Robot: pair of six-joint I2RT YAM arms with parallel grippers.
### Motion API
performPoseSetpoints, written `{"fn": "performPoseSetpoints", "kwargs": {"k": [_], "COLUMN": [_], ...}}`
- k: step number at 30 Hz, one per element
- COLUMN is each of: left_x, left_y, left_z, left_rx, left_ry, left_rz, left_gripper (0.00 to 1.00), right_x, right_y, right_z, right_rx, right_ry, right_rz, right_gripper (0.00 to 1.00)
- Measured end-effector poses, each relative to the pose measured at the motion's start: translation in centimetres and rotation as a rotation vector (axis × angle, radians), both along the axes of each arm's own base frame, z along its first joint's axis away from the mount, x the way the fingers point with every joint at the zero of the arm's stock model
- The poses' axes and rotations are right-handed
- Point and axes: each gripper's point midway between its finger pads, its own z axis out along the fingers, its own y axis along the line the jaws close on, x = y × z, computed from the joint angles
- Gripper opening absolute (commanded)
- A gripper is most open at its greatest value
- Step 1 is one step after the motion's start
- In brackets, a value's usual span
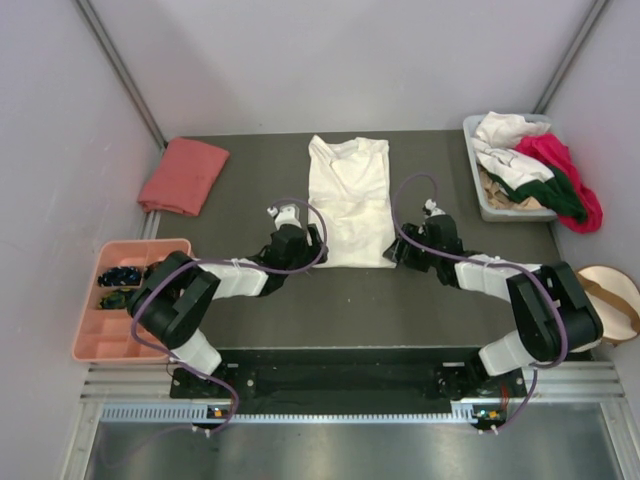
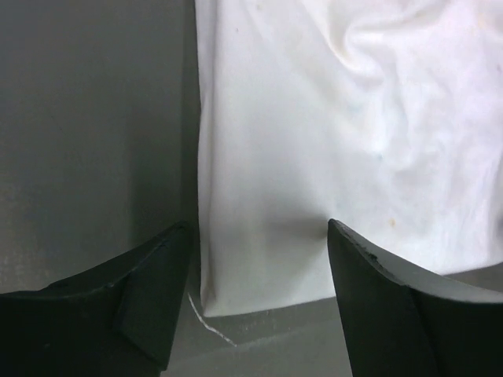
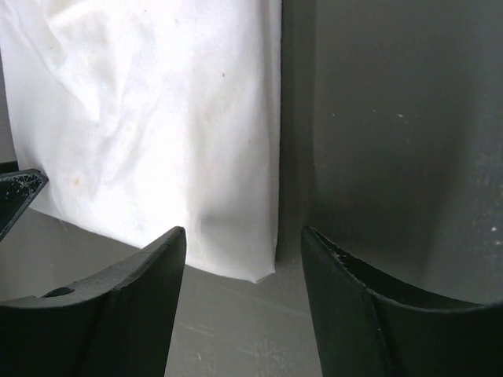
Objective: Fold and stack the t-shirts
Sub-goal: Grab one side of the 2/3 rectangular tshirt with both arms
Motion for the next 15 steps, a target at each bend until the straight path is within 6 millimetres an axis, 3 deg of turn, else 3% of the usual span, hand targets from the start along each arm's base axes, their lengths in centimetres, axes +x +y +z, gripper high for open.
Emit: {"fn": "performPoseSetpoints", "kwargs": {"k": [7, 8, 9, 12, 15], "left_x": [-0.4, -0.5, -0.6, -0.9, -1.3], "left_y": [-0.5, -0.5, -0.5, -0.4, -0.2], "left_z": [-0.4, -0.5, -0.5, -0.9, -1.3], "left_rx": [-0.005, -0.006, -0.006, -0.004, -0.001], "left_ry": [0.014, 0.017, 0.018, 0.031, 0.047], "left_rz": [-0.019, -0.020, -0.021, -0.023, -0.026], "left_gripper": [0.49, 0.46, 0.36, 0.15, 0.05], "right_x": [-0.3, -0.5, -0.5, -0.7, -0.8], "right_y": [0.6, 0.7, 0.7, 0.9, 0.9], "right_z": [-0.8, -0.9, -1.0, -1.0, -1.0], "right_rx": [0.012, 0.012, 0.013, 0.022, 0.024], "right_ry": [0.025, 0.032, 0.036, 0.044, 0.049], "right_rz": [0.022, 0.023, 0.024, 0.024, 0.024], "right_gripper": [0.18, 0.05, 0.00, 0.00, 0.00]}}
